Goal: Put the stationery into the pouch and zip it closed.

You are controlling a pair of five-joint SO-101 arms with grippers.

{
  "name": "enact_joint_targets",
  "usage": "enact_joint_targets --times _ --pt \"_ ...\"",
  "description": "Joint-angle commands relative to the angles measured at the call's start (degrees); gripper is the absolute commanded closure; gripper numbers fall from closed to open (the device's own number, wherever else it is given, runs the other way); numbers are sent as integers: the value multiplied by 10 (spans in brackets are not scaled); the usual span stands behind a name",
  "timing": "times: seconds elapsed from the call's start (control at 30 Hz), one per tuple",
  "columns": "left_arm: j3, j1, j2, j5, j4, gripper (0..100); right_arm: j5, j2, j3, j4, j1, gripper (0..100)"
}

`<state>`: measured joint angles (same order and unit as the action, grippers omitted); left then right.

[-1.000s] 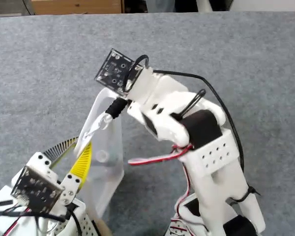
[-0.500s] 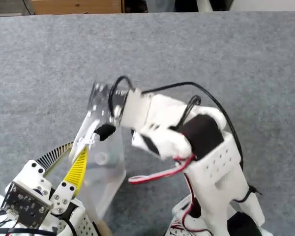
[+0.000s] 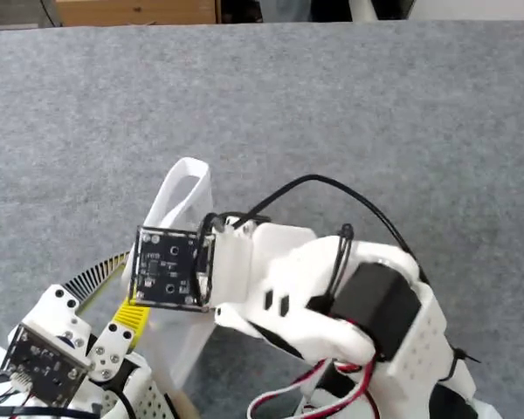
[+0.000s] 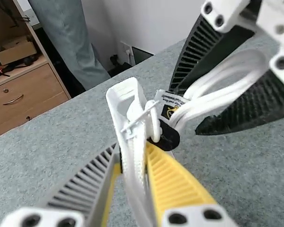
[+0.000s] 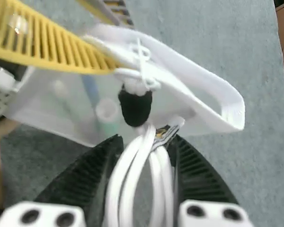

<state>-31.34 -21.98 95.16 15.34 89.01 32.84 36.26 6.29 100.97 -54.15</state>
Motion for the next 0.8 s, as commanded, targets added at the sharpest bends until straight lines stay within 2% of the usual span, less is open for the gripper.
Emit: enact_joint_targets --times 0.0,0.17,0.3,0.6,0.77 --pt "23 -4 -4 0 -5 974 -8 22 28 -30 13 861" --pt "23 -3 -4 0 -5 974 75 41 27 -89 132 872" --pt "22 -3 -4 0 -4 974 78 58 25 -98 186 803" --pt "5 -3 -4 0 -5 974 69 67 25 -14 150 779" --pt "5 -3 -4 0 -18 973 -46 67 23 1 69 782"
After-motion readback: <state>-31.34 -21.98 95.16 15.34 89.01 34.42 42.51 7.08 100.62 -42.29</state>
